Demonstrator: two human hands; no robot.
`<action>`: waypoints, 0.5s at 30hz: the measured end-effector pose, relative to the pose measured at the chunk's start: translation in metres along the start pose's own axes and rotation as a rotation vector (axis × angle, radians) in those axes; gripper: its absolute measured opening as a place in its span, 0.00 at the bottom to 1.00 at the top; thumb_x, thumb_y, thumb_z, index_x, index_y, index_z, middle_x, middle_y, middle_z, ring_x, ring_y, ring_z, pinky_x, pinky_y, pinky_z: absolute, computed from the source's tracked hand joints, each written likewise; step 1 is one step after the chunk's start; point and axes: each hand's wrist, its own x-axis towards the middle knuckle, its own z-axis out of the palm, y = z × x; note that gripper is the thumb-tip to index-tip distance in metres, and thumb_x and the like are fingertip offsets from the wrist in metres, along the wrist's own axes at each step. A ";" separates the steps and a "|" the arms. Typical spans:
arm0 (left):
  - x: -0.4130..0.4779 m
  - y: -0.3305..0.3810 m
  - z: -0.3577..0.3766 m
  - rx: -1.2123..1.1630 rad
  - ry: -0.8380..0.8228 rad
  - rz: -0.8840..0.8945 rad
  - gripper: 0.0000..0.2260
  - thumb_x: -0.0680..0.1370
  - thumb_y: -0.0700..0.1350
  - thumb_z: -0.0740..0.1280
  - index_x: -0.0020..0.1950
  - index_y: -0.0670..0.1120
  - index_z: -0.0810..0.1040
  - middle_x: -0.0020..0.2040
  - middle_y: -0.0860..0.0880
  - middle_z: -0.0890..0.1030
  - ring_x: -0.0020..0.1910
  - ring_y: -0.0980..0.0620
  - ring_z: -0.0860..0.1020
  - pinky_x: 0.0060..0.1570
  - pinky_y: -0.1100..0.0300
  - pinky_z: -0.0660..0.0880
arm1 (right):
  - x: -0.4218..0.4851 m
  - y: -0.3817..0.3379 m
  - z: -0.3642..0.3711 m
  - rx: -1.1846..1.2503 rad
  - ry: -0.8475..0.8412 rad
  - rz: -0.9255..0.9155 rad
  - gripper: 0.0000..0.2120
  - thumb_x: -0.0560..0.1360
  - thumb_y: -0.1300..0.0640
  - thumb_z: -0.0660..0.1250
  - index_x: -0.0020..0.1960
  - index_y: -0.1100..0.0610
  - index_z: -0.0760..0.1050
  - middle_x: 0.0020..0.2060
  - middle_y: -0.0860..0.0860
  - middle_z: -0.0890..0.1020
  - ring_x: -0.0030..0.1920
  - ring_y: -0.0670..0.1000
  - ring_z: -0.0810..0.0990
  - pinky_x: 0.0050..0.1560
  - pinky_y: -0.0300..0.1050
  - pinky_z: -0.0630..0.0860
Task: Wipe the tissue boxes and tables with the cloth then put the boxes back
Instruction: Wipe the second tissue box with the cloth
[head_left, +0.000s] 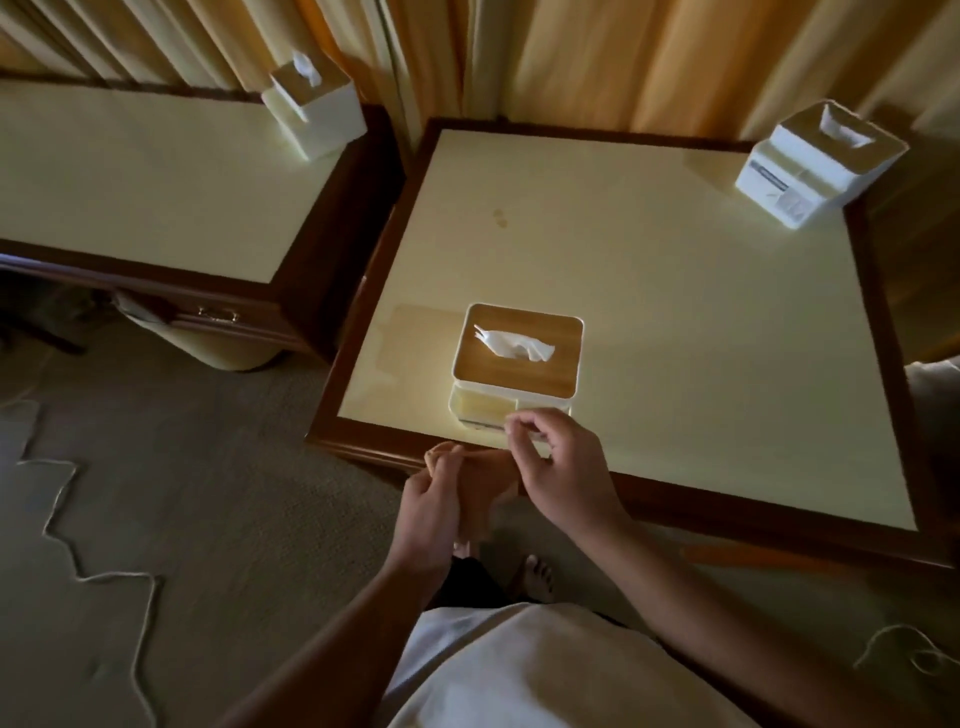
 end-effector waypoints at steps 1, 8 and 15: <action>0.001 0.005 -0.006 -0.039 0.022 0.031 0.19 0.87 0.54 0.61 0.56 0.40 0.84 0.41 0.40 0.83 0.34 0.48 0.80 0.29 0.55 0.76 | 0.005 -0.003 0.005 -0.046 0.002 -0.042 0.10 0.82 0.54 0.67 0.56 0.57 0.84 0.51 0.48 0.86 0.52 0.43 0.83 0.54 0.39 0.80; 0.038 0.043 -0.035 -0.100 0.130 0.096 0.14 0.85 0.54 0.64 0.60 0.47 0.84 0.50 0.46 0.88 0.49 0.47 0.86 0.41 0.52 0.82 | 0.039 -0.025 0.038 -0.352 -0.153 -0.097 0.26 0.84 0.49 0.62 0.76 0.63 0.69 0.74 0.59 0.73 0.79 0.57 0.66 0.78 0.54 0.66; 0.090 0.057 -0.053 0.045 0.023 0.056 0.17 0.84 0.58 0.63 0.56 0.47 0.83 0.50 0.43 0.86 0.49 0.47 0.84 0.51 0.48 0.81 | 0.046 -0.018 0.074 -0.652 -0.198 0.025 0.34 0.86 0.41 0.52 0.81 0.65 0.60 0.82 0.62 0.59 0.83 0.62 0.52 0.81 0.63 0.54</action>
